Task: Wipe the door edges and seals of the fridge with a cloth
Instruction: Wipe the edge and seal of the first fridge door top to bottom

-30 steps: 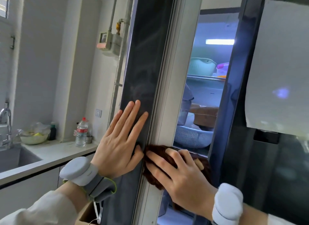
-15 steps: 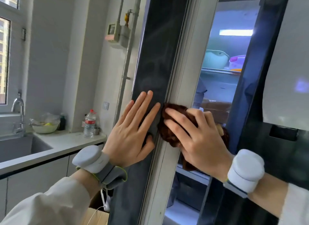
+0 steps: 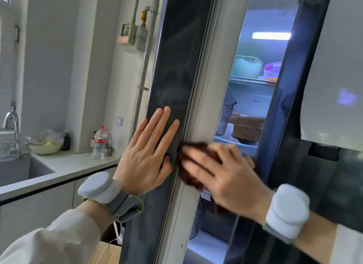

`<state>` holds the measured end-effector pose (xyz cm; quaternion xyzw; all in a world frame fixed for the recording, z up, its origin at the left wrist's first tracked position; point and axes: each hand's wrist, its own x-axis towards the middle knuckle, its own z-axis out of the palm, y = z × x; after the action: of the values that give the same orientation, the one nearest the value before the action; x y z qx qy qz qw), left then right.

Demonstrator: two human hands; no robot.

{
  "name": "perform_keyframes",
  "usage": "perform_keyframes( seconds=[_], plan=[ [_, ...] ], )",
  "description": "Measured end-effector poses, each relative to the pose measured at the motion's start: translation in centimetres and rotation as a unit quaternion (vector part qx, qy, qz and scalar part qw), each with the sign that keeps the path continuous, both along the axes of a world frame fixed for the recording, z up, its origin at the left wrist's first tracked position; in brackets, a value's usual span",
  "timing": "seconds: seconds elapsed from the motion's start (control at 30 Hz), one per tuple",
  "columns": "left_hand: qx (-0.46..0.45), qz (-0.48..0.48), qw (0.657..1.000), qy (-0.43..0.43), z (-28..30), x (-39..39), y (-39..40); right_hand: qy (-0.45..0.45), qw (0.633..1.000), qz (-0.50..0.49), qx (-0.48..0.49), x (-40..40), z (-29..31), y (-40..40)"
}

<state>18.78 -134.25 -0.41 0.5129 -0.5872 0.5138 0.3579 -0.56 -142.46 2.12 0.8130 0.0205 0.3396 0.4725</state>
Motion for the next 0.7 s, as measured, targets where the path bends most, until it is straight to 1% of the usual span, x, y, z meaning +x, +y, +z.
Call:
perform_keyframes(
  seconds=[0.07,0.13,0.27,0.33,0.47,0.6,0.7],
  plan=[
    [-0.002,-0.003,1.0,-0.003,0.1,-0.2,-0.1,-0.032,0.999,-0.014,-0.016,0.1,2.5,-0.3],
    [-0.001,-0.005,1.0,-0.007,0.1,-0.1,-0.2,-0.053,0.998,-0.02,-0.023,0.5,3.4,-0.5],
    [-0.007,-0.007,1.0,-0.012,0.1,-0.1,-0.2,-0.109,0.994,-0.009,0.013,1.1,1.5,-0.2],
    [-0.004,-0.008,1.0,-0.014,0.0,0.0,-0.1,-0.117,0.993,-0.008,0.025,1.4,0.5,0.0],
    [-0.006,-0.001,1.0,-0.015,0.2,0.1,0.0,-0.081,0.997,-0.004,0.011,1.1,-2.8,0.3],
    [0.009,0.007,1.0,-0.006,-1.1,-0.1,0.1,-0.048,0.998,-0.006,0.028,0.6,-7.2,0.7],
    [0.026,0.02,0.999,-0.011,-2.5,0.0,0.3,0.007,0.999,-0.022,0.046,0.0,-9.0,0.9]
  ],
)
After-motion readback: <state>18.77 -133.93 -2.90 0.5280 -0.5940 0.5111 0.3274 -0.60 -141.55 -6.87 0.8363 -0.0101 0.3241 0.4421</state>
